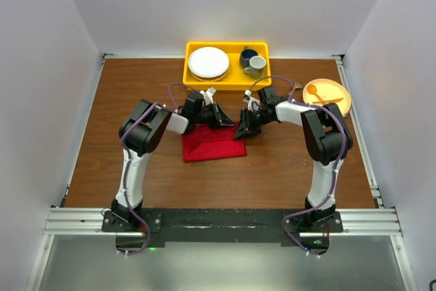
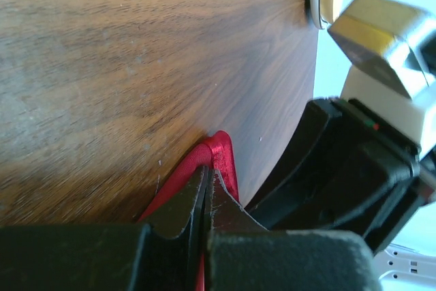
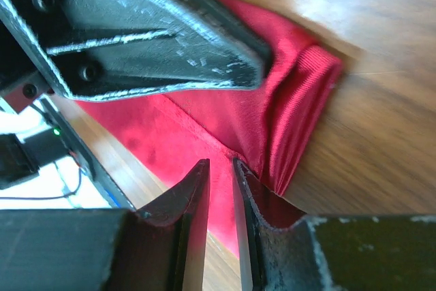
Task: Fold the napkin into a case and place the utensils inside
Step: Smooth out the 2/3-rectangle-folded napkin at the center of the board.
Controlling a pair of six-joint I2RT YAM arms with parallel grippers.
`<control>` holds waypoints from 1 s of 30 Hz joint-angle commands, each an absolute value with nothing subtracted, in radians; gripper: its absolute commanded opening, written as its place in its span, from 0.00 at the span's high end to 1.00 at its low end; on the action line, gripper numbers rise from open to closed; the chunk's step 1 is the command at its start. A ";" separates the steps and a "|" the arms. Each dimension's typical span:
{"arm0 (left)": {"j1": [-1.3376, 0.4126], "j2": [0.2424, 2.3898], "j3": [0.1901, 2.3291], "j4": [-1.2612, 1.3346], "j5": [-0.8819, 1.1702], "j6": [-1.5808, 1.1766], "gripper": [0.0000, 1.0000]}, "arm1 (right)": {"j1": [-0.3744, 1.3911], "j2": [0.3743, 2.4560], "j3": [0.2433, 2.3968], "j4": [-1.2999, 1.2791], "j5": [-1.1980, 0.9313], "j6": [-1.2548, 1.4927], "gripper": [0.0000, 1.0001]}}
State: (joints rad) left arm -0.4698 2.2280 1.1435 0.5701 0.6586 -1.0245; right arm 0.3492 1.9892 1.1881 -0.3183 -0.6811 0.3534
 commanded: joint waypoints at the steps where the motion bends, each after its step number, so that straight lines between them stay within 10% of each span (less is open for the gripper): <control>1: -0.457 2.299 1.118 0.463 0.603 -0.946 1.00 | 0.287 2.019 1.155 -0.264 -0.618 0.408 0.75; 6: -0.449 2.307 1.112 0.537 0.659 -0.979 1.00 | 0.270 2.063 1.146 -0.276 -0.635 0.439 0.78; 15: -0.422 2.082 1.034 0.687 0.762 -0.980 0.57 | 0.268 2.079 1.124 -0.278 -0.630 0.445 0.80; 30: -0.266 2.014 0.776 0.523 0.801 -0.862 0.67 | 0.264 2.072 1.097 -0.275 -0.615 0.453 0.80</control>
